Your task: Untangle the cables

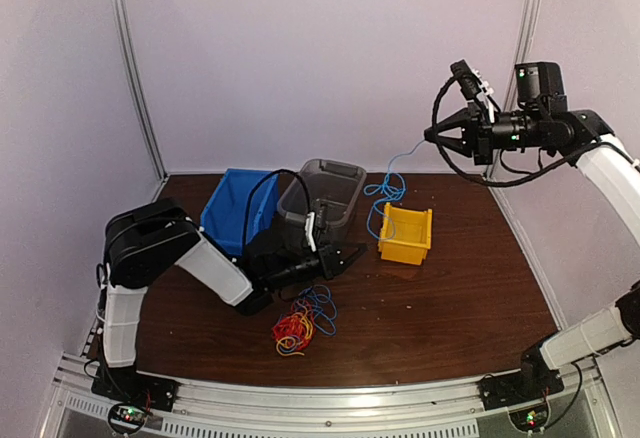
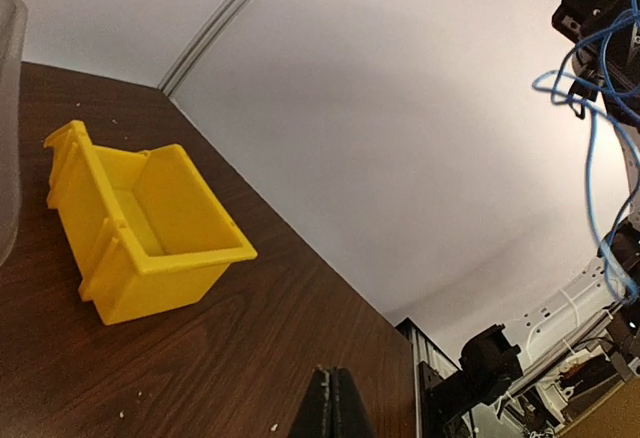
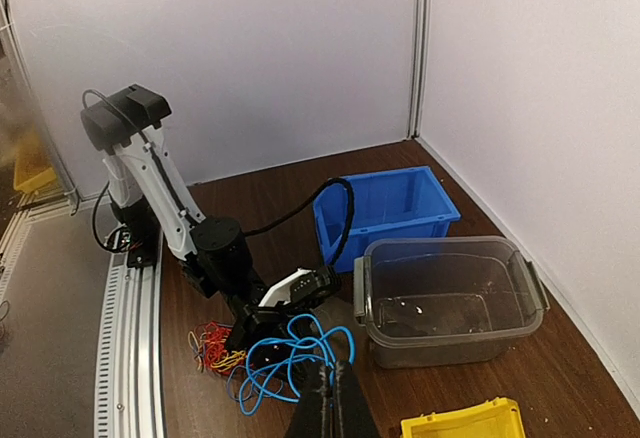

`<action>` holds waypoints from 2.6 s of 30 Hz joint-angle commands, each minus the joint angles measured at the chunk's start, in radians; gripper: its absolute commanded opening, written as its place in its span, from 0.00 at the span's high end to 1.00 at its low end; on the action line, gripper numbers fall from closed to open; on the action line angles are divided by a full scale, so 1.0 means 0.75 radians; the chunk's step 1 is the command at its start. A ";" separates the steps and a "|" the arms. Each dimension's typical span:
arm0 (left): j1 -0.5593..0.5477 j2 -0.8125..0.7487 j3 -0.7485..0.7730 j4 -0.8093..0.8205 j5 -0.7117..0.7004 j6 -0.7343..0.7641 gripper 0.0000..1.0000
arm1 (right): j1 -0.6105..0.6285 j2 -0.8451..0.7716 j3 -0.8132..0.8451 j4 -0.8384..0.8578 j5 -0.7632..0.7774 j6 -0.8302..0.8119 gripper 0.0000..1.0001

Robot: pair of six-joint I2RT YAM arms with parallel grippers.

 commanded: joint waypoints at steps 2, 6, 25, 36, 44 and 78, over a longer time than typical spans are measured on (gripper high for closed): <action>0.006 -0.173 -0.147 0.077 -0.088 0.039 1.00 | -0.076 -0.036 0.058 0.107 -0.011 0.071 1.00; 0.004 -0.168 -0.039 0.033 0.021 0.044 0.44 | -0.078 -0.044 -0.021 0.173 -0.066 0.108 1.00; 0.002 0.092 0.380 0.127 0.155 -0.186 0.47 | -0.076 -0.067 -0.119 0.282 -0.132 0.199 1.00; -0.001 0.170 0.486 0.179 0.209 -0.246 0.90 | -0.076 -0.081 -0.146 0.299 -0.137 0.215 1.00; 0.035 0.067 0.171 0.347 0.008 -0.336 1.00 | -0.166 -0.066 -0.001 0.271 0.010 0.203 1.00; 0.051 -0.725 -0.296 -0.273 -0.249 0.202 1.00 | -0.678 -0.077 -0.277 1.073 -0.229 0.849 0.98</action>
